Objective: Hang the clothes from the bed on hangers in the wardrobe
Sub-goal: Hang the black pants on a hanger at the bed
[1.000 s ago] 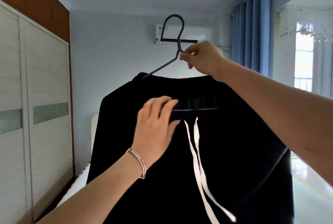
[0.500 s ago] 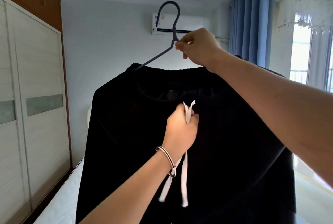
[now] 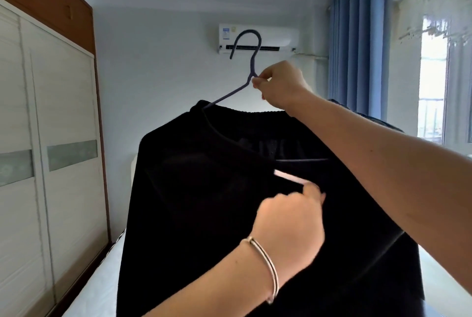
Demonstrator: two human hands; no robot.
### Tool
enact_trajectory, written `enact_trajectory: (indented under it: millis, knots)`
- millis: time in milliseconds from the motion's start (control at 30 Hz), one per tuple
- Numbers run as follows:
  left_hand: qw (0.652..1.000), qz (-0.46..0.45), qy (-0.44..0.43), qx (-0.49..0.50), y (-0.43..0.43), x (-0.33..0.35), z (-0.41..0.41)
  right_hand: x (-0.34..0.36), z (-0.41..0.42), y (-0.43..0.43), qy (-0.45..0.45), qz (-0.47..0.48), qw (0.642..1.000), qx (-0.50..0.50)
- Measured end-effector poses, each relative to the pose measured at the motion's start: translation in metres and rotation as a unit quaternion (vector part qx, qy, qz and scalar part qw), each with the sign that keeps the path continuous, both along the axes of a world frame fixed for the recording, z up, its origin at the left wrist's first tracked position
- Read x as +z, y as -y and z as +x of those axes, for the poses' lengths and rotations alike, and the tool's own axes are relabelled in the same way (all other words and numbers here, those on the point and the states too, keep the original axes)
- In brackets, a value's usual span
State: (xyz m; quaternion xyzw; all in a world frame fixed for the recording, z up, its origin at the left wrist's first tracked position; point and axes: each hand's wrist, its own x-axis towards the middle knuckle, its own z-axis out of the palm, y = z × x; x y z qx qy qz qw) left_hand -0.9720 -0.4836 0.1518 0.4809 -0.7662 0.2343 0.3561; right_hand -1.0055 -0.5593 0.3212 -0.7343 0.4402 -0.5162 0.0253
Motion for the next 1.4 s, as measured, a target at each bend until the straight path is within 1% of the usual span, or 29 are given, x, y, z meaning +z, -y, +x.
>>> enact_trajectory:
  millis: [33, 100, 200, 300, 333, 367, 433, 467, 500, 533, 567, 600, 667, 700, 733, 767, 800, 833, 867, 933, 1000, 1067, 1133, 1200, 1233, 1300, 1333, 1367, 1400]
  knots:
    - [0.999, 0.016, 0.025, -0.013, -0.008, -0.003, -0.001, -0.001, -0.001, 0.001, -0.005, 0.001, 1.0, -0.005]
    - [0.997, 0.029, 0.044, -0.051, -0.023, -0.006, 0.006, -0.004, -0.004, 0.004, -0.013, 0.001, 1.0, -0.016]
    - [0.993, 0.029, 0.114, -0.025, -0.039, -0.012, 0.015, -0.006, -0.009, 0.009, -0.015, 0.007, 1.0, -0.024]
    - [0.977, -0.022, 0.211, -0.001, -0.046, -0.024, 0.017, -0.01, -0.007, 0.014, -0.023, 0.016, 0.999, -0.029]
    - [0.972, -0.017, 0.236, -0.001, -0.048, -0.025, 0.019, -0.012, -0.006, 0.016, -0.025, 0.017, 0.999, -0.027]
    - [0.972, 0.016, 0.236, -0.006, -0.053, -0.023, 0.024, -0.013, -0.006, 0.016, -0.026, 0.017, 0.999, -0.024]
    - [0.98, 0.098, 0.169, -0.022, -0.057, -0.014, 0.035, -0.014, -0.006, 0.018, -0.025, 0.012, 1.0, -0.012]
    - [0.984, 0.122, 0.118, -0.061, -0.053, -0.011, 0.041, -0.014, -0.007, 0.018, -0.024, 0.009, 1.0, -0.002]
    - [0.985, 0.14, 0.035, -0.096, -0.049, -0.008, 0.049, -0.014, -0.007, 0.018, -0.023, 0.004, 1.0, 0.01]
    - [0.98, 0.153, -0.021, -0.123, -0.043, -0.005, 0.057, -0.013, -0.007, 0.019, -0.023, -0.001, 0.999, 0.025]
    - [0.978, 0.151, -0.059, -0.134, -0.039, 0.0, 0.062, -0.013, -0.006, 0.018, -0.022, -0.006, 0.999, 0.042]
    - [0.98, 0.118, -0.087, -0.138, -0.036, 0.007, 0.069, -0.012, -0.005, 0.018, -0.021, -0.011, 0.998, 0.056]
    - [0.981, -0.001, -0.151, -0.12, -0.022, 0.024, 0.085, -0.01, -0.004, 0.015, -0.022, -0.017, 0.997, 0.074]
    - [0.981, -0.063, -0.162, -0.08, -0.013, 0.035, 0.096, -0.009, -0.004, 0.014, -0.023, -0.02, 0.996, 0.081]
    - [0.981, -0.11, -0.158, -0.013, -0.005, 0.05, 0.106, -0.008, -0.005, 0.013, -0.024, -0.023, 0.996, 0.088]
    - [0.979, -0.128, -0.149, 0.062, 0.003, 0.065, 0.117, -0.007, -0.006, 0.011, -0.027, -0.028, 0.995, 0.094]
    - [0.975, -0.116, -0.139, 0.131, 0.009, 0.08, 0.129, -0.006, -0.008, 0.009, -0.03, -0.033, 0.994, 0.101]
    - [0.971, -0.085, -0.136, 0.176, 0.014, 0.093, 0.14, -0.004, -0.01, 0.007, -0.033, -0.038, 0.993, 0.107]
    - [0.972, -0.044, -0.139, 0.187, 0.018, 0.103, 0.149, -0.002, -0.012, 0.005, -0.035, -0.042, 0.992, 0.115]
    - [0.985, 0.016, -0.119, 0.122, 0.019, 0.114, 0.156, 0.0, -0.014, 0.004, -0.038, -0.051, 0.989, 0.132]
    - [0.997, -0.012, -0.056, 0.054, 0.02, 0.123, 0.145, -0.001, -0.014, 0.002, -0.041, -0.054, 0.987, 0.147]
    - [0.999, -0.022, -0.031, 0.035, 0.023, 0.139, 0.128, -0.003, -0.01, 0.0, -0.049, -0.054, 0.985, 0.155]
    - [0.998, 0.031, -0.035, 0.029, 0.03, 0.154, 0.114, -0.006, -0.006, -0.003, -0.047, -0.044, 0.984, 0.168]
    - [0.998, 0.049, -0.04, 0.013, 0.037, 0.159, 0.11, -0.009, -0.011, -0.004, -0.052, -0.052, 0.982, 0.174]
    - [0.997, 0.056, -0.051, 0.0, 0.039, 0.159, 0.111, -0.009, -0.018, -0.003, -0.062, -0.075, 0.982, 0.164]
    - [0.993, 0.08, -0.082, -0.019, 0.043, 0.156, 0.115, -0.011, -0.041, 0.001, -0.067, -0.127, 0.984, 0.109]
    - [0.991, 0.092, -0.098, -0.021, 0.045, 0.155, 0.117, -0.014, -0.056, 0.006, -0.059, -0.13, 0.987, 0.074]
    - [0.988, 0.102, -0.115, -0.022, 0.045, 0.155, 0.119, -0.018, -0.07, 0.011, -0.057, -0.109, 0.992, 0.031]
    - [0.985, 0.107, -0.132, -0.021, 0.046, 0.157, 0.121, -0.024, -0.082, 0.017, -0.07, -0.063, 0.995, -0.016]
